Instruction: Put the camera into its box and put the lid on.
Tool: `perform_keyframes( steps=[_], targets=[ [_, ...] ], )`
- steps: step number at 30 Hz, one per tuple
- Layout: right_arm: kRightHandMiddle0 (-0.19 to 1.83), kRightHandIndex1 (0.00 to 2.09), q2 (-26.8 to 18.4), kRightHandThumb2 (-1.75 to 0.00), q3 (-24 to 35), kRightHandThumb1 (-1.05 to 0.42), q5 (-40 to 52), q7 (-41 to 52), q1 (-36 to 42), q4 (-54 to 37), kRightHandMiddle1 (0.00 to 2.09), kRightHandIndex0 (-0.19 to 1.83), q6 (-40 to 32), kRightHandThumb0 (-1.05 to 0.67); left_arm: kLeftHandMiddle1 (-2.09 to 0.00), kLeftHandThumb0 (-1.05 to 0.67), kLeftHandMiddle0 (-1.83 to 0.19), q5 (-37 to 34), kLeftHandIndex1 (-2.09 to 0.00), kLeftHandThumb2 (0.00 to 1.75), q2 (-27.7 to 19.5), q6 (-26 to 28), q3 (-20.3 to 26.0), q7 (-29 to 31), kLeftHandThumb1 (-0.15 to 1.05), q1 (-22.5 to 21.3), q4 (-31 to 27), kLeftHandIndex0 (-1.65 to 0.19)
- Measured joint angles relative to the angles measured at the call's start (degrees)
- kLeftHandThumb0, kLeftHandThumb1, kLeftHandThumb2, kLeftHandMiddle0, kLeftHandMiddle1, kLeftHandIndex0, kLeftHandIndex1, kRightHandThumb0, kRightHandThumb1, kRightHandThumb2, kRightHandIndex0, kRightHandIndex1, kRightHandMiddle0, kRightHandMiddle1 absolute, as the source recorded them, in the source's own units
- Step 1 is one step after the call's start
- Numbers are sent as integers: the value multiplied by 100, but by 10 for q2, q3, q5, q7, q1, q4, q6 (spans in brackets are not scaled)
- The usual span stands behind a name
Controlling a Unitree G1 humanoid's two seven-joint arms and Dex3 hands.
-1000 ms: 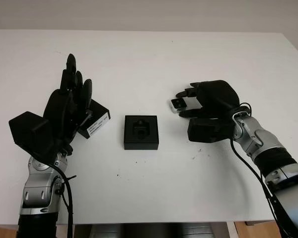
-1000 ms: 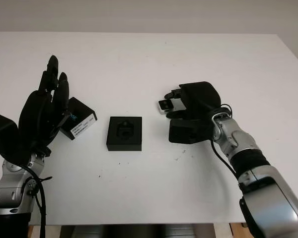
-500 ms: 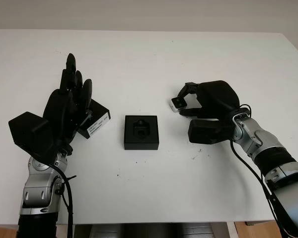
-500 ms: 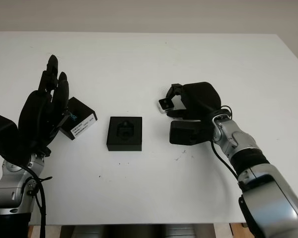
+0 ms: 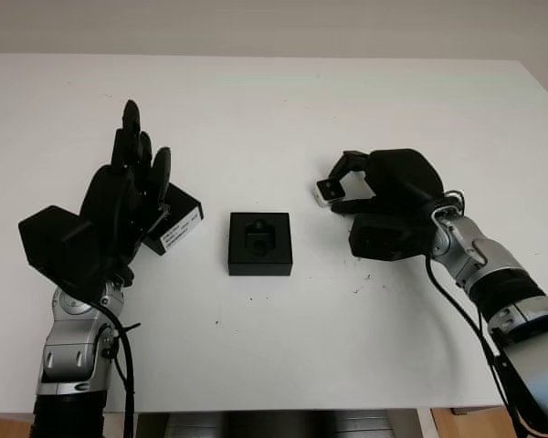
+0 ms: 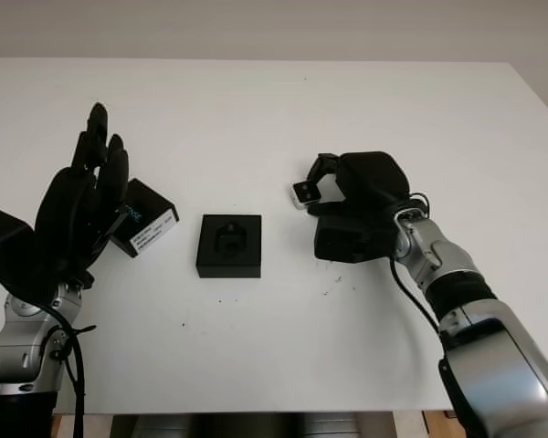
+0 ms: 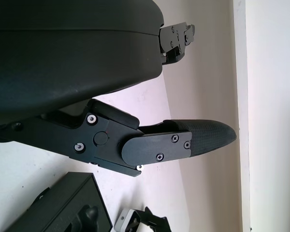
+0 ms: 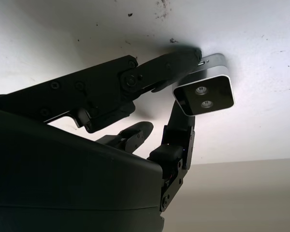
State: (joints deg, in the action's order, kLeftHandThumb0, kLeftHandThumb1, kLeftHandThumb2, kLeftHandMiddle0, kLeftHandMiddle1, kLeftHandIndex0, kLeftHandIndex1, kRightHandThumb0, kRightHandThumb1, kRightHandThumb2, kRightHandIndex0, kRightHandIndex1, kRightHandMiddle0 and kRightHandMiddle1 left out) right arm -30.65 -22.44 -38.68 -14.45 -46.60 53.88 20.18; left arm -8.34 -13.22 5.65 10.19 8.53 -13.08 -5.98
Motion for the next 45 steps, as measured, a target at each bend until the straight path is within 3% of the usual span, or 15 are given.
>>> perform_keyframes(
  steps=[13, 35, 45],
  targets=[
    [42, 4, 5, -6, 33, -94, 64, 82, 0, 3, 132, 53, -9, -37, 0, -75, 19, 0, 0, 50, 0, 2, 0, 0, 105, 0, 0, 19],
    [33, 2, 13, -5, 78, -94, 140, 118, 19, 17, 157, 47, 37, -35, 0, -73, 19, -7, 0, 47, 0, 12, 1, 2, 105, 0, 0, 19],
    [32, 1, 33, -6, 135, -96, 228, 190, 84, -114, 158, 40, 24, -41, 0, -73, 19, -7, 0, 48, -1, 12, 0, 6, 105, 0, 0, 19]
  ],
)
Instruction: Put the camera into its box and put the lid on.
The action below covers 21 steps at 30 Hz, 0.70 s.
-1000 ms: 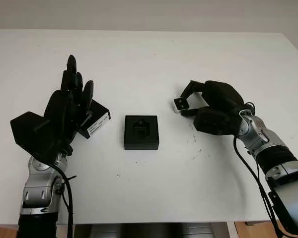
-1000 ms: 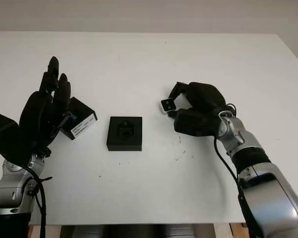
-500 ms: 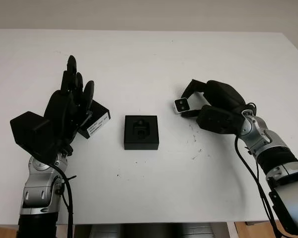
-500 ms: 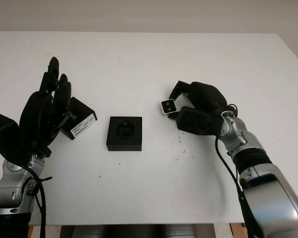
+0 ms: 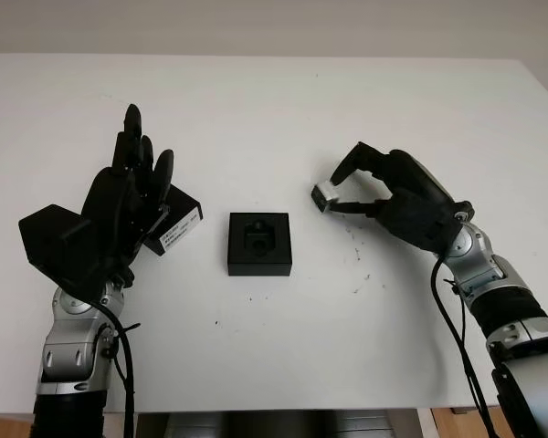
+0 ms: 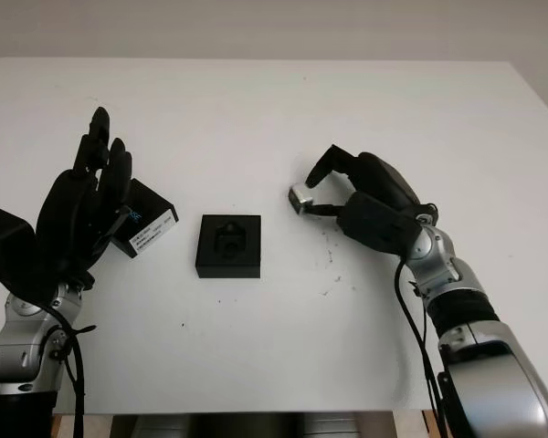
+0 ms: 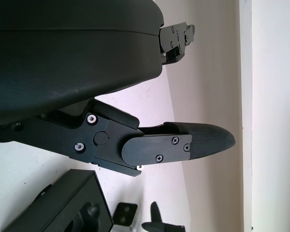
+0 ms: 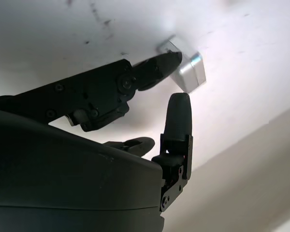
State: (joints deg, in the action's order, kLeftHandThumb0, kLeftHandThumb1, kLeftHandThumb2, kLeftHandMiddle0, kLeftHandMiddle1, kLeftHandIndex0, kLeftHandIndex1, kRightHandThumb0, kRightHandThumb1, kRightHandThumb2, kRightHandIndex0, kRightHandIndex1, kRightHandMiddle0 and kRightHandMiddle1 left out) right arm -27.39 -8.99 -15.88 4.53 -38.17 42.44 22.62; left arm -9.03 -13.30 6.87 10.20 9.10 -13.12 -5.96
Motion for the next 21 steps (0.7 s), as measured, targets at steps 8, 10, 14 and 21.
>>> perform_keyframes(
  steps=[8, 10, 14, 21],
  targets=[
    [34, 3, 10, -5, 10, -96, -3, 25, 47, -107, 160, 42, -51, -43, 0, -74, 19, 0, 0, 47, 0, 1, 0, 0, 105, 0, 0, 19],
    [31, 2, 8, -6, 3, -97, -30, 24, 50, -122, 159, 40, -63, -43, 0, -73, 19, 0, 0, 47, 0, 1, 0, 0, 105, 0, 0, 19],
    [26, 2, 0, -5, -4, -95, -71, 23, 51, -146, 134, 35, -87, -43, 0, -72, 19, 0, 0, 48, 0, 1, 0, -1, 105, 0, 0, 19],
    [28, 2, -34, -5, -9, -86, -135, 49, 50, -230, 34, 19, -151, -60, 0, -73, 19, 0, 0, 48, 0, 0, 0, -3, 105, 0, 0, 19]
  ],
)
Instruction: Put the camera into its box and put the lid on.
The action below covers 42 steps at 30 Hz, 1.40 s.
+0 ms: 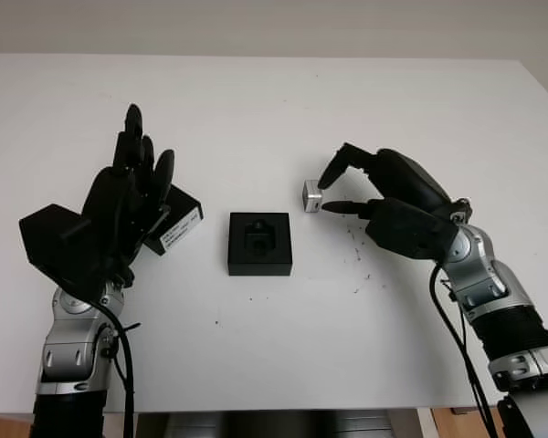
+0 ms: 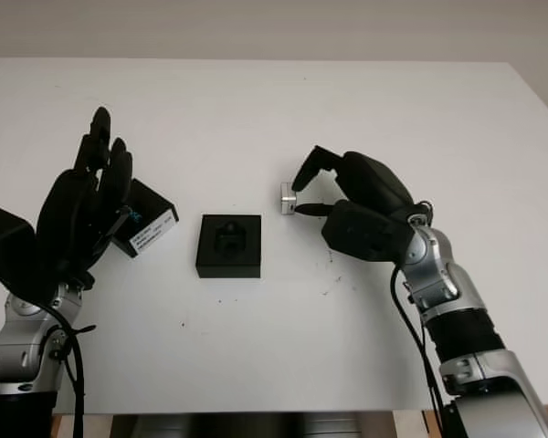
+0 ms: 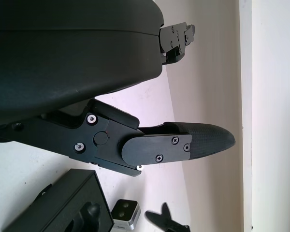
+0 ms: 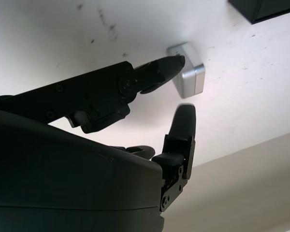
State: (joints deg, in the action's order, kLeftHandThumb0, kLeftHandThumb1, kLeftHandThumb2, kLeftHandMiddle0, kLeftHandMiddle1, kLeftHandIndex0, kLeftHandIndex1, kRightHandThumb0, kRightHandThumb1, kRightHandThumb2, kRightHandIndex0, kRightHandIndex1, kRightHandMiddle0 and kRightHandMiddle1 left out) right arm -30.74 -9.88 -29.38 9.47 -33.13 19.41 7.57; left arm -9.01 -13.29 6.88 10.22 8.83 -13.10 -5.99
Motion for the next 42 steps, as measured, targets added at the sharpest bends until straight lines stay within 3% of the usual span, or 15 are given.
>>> perform_keyframes(
  steps=[9, 21, 28, 42],
  targets=[
    [28, 2, -19, -5, -19, -83, -68, 60, -81, -70, 22, 15, -46, -71, 0, -74, 19, 0, 0, 47, 0, -1, -1, 1, 105, 0, 0, 19],
    [30, 3, -19, -6, -94, -89, -154, 122, -174, -25, 21, 13, -52, -76, 0, -73, 19, 2, 0, 49, 1, -1, -3, -3, 105, 2, -2, 19],
    [31, 3, -15, -6, -127, -89, -169, 124, -189, 30, 19, 12, -37, -78, 0, -74, 19, 3, 0, 48, 1, 0, -6, -7, 105, 3, -2, 19],
    [42, 6, -7, -5, -157, -90, -186, 130, -196, 47, 22, 15, -25, -79, 0, -73, 19, 7, 0, 49, 5, -1, -9, -8, 105, 4, -3, 19]
  ],
)
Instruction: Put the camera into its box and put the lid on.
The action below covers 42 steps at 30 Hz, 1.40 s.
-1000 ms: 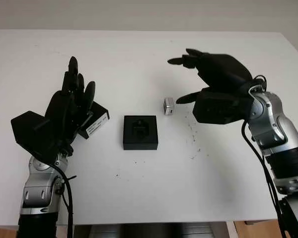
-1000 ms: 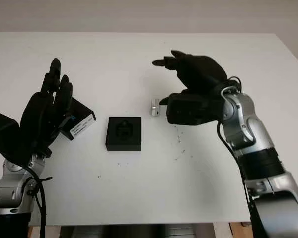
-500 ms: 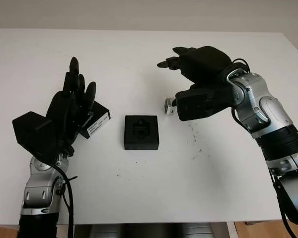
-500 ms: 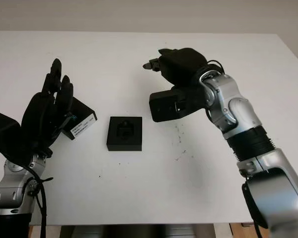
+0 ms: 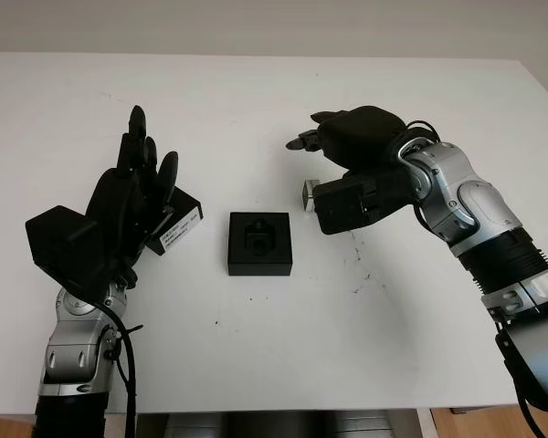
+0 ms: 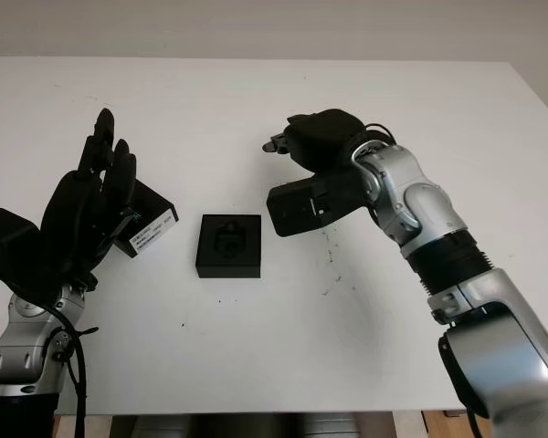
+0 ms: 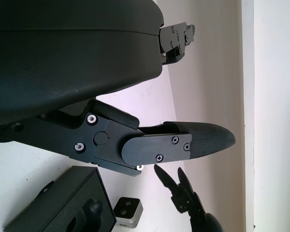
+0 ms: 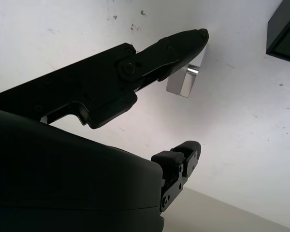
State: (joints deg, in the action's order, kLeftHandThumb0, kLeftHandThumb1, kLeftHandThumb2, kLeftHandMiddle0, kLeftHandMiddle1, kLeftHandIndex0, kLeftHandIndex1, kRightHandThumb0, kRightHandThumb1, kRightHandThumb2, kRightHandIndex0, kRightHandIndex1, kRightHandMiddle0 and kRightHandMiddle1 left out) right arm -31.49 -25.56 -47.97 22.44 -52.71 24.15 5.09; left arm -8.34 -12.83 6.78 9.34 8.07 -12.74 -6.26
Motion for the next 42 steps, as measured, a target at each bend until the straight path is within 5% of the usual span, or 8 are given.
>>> perform_keyframes(
  steps=[5, 9, 15, 25, 30, 42],
  targets=[
    [46, 7, 2, -6, 0, -91, -1, -9, 2, 0, 26, 17, -2, -78, 0, -73, 19, 1, 0, 50, 0, -4, 0, 1, 105, 1, 0, 19],
    [24, 6, 3, -5, 0, -91, -3, -27, 8, 0, 96, 21, -3, -74, 0, -73, 19, 4, 0, 49, 0, -6, 0, 0, 105, 1, 0, 19],
    [19, 6, 8, -6, -2, -91, -11, -72, 26, 4, 132, 25, -2, -68, 0, -73, 19, 4, 0, 49, 0, -7, 0, 1, 105, 1, 0, 19],
    [16, 5, 9, -5, -10, -93, -19, -99, 31, 35, 120, 24, 5, -65, 0, -73, 19, 4, 0, 48, 0, -7, 1, 1, 105, 1, 0, 19],
    [31, 5, 15, -5, -13, -93, -21, -111, 31, 49, 71, 25, 8, -69, 0, -72, 19, 4, 0, 50, 0, -7, 1, 2, 105, 1, 0, 19],
    [36, 6, 24, -5, -28, -94, -31, -137, 31, 87, 55, 27, 12, -69, 0, -74, 19, 3, 0, 48, 0, -7, 3, 3, 105, 1, 0, 19]
  ],
)
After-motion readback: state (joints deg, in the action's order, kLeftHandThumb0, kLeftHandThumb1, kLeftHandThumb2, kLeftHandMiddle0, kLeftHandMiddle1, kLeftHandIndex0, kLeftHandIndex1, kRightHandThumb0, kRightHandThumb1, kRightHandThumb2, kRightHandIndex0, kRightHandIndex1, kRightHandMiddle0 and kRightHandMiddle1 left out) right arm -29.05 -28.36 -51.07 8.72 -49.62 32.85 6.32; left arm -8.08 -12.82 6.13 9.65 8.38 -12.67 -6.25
